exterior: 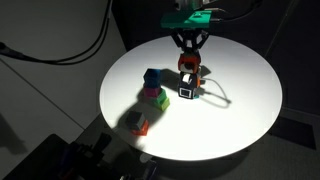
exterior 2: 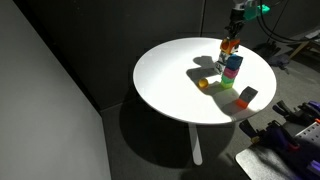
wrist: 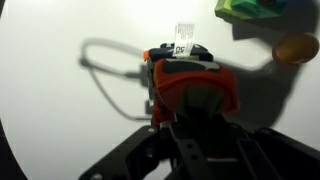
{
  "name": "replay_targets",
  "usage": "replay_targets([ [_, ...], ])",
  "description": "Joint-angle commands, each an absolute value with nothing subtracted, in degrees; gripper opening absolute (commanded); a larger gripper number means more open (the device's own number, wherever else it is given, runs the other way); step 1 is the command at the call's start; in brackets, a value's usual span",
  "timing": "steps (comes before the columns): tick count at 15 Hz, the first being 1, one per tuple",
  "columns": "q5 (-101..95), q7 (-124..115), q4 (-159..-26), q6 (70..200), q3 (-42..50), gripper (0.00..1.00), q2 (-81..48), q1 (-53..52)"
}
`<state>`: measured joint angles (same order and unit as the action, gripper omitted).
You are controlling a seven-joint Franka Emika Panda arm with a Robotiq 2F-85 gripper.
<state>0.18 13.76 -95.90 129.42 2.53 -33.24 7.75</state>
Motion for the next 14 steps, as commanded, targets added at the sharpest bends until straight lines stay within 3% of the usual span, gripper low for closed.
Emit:
replay_targets([
  [1, 0.5, 13.9, -94.9, 128.5, 1.8, 0.54, -33.6, 8.3],
  [7, 0.7, 14.6, -95.9, 128.5, 1.3, 1.00, -32.1, 8.5],
  [14, 1.3, 15.4, -96.7, 128.4, 0.8, 1.00, -30.4, 8.7],
])
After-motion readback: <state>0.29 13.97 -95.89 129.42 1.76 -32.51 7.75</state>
